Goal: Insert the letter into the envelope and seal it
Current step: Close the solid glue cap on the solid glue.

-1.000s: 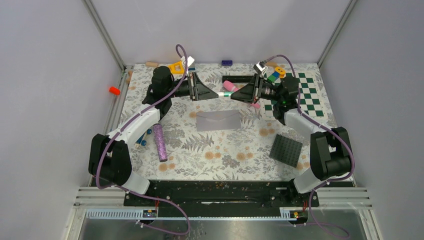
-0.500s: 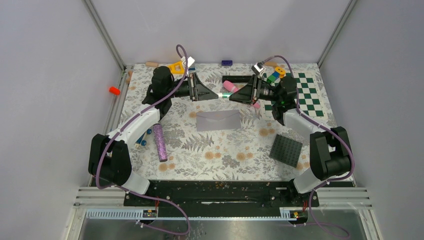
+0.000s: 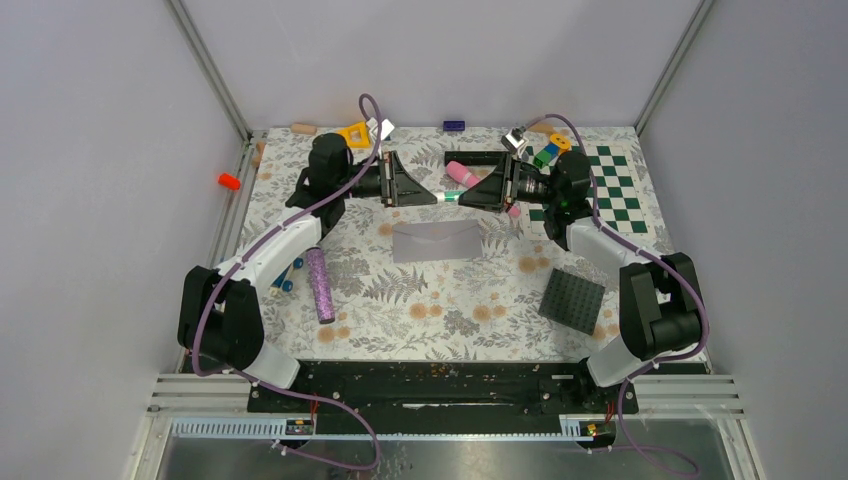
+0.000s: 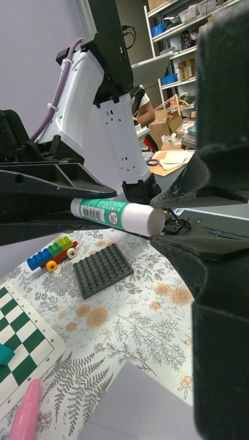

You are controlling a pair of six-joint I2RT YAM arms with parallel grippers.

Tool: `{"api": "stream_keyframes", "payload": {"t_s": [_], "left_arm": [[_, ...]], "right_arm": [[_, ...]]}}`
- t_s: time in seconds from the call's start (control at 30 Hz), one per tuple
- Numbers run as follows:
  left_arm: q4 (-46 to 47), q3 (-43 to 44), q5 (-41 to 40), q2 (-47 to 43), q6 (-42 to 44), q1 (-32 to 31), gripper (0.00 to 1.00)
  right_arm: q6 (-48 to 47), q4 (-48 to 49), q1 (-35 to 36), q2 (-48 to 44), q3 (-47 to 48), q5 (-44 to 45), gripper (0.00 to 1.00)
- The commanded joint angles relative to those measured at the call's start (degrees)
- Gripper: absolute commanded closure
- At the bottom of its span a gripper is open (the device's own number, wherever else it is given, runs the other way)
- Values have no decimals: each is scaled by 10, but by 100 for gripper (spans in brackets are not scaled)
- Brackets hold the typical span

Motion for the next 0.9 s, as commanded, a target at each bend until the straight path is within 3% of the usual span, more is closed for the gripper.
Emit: {"api": "stream_keyframes", "payload": {"t_s": [0.0, 0.17, 0.47, 0.87], "left_arm": [[8, 31, 13, 6, 24, -42, 92], [-7, 39, 15, 6, 38, -52, 91], [-47, 53, 5, 7, 72, -56, 81], [-71, 56, 0, 1, 96, -54, 66]], "right_arm": [[-18, 4, 50, 5, 30, -12, 91], [-24, -7, 53, 3, 34, -13, 91], [-64, -59, 72, 1, 38, -26, 92], [-174, -217, 73, -16, 56, -2, 92]]}}
